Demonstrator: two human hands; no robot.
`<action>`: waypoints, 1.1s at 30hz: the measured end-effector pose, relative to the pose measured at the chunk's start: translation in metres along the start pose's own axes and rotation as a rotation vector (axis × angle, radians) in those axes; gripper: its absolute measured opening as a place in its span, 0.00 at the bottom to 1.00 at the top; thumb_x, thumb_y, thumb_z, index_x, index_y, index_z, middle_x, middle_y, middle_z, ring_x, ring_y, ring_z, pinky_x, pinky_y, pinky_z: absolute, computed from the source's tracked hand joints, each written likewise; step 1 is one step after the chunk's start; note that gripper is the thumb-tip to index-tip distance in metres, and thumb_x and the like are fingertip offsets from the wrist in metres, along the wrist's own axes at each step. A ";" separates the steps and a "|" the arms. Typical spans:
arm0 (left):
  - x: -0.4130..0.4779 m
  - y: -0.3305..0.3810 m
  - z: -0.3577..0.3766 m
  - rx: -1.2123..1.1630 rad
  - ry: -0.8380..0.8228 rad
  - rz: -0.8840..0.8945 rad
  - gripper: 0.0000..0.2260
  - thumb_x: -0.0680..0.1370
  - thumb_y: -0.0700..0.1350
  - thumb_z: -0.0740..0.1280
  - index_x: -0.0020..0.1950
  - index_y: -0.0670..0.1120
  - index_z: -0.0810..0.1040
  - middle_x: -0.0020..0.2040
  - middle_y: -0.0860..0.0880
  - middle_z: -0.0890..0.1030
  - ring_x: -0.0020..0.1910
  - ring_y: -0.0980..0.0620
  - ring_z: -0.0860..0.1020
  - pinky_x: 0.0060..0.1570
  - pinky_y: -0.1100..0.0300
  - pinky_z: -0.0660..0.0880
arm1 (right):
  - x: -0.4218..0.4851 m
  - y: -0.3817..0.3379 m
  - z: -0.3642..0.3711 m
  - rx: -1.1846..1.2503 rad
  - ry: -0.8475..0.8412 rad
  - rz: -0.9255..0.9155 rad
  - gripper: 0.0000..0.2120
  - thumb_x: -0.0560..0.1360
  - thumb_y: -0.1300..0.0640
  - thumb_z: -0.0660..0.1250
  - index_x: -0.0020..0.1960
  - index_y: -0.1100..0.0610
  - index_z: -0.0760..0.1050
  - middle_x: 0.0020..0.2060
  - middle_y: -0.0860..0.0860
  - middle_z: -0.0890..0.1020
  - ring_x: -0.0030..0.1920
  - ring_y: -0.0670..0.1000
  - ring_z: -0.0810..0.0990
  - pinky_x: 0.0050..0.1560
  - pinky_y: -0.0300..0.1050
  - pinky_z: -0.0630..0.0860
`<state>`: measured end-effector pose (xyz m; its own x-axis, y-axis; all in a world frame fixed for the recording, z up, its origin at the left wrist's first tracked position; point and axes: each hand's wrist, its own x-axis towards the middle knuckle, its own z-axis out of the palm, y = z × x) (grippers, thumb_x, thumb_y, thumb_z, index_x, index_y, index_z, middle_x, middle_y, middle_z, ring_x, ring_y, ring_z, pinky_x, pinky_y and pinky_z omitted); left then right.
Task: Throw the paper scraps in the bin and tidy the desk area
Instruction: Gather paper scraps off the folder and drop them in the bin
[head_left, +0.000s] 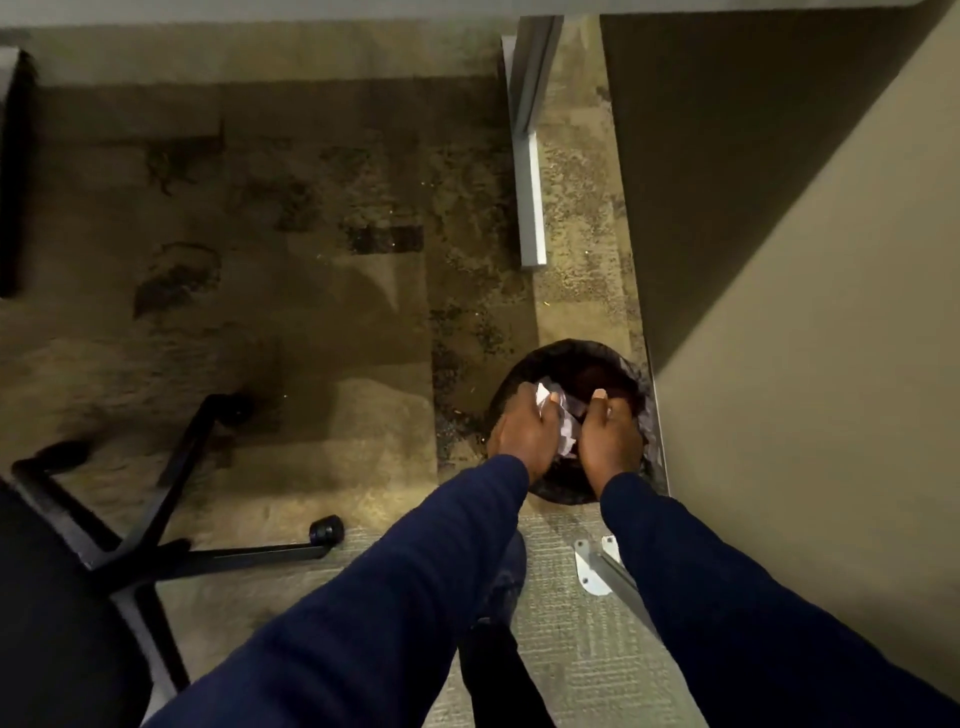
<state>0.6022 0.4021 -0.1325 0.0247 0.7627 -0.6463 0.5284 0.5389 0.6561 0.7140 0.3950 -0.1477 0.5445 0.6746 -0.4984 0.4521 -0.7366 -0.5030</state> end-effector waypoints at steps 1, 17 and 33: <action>0.003 0.001 0.004 0.001 -0.016 0.004 0.14 0.82 0.53 0.55 0.63 0.46 0.69 0.62 0.41 0.77 0.59 0.40 0.76 0.59 0.45 0.73 | 0.004 0.003 0.000 0.017 0.004 0.008 0.21 0.83 0.45 0.53 0.58 0.61 0.75 0.54 0.62 0.81 0.52 0.62 0.79 0.46 0.48 0.66; 0.002 0.003 -0.003 0.061 -0.100 0.033 0.25 0.81 0.48 0.60 0.78 0.47 0.60 0.72 0.38 0.67 0.71 0.38 0.66 0.71 0.47 0.65 | 0.003 0.000 -0.004 0.080 -0.065 -0.003 0.24 0.83 0.47 0.54 0.74 0.58 0.66 0.68 0.61 0.74 0.66 0.62 0.73 0.66 0.56 0.71; -0.080 -0.072 -0.207 -0.120 0.291 0.058 0.15 0.81 0.48 0.62 0.67 0.49 0.72 0.66 0.43 0.73 0.65 0.42 0.73 0.66 0.46 0.71 | -0.160 -0.126 0.085 0.094 -0.147 -0.273 0.21 0.83 0.46 0.56 0.69 0.59 0.72 0.62 0.59 0.77 0.62 0.57 0.76 0.61 0.47 0.69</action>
<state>0.3865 0.3765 -0.0476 -0.2008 0.8544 -0.4793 0.4286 0.5165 0.7413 0.5096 0.3839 -0.0649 0.3013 0.8513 -0.4295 0.4960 -0.5247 -0.6919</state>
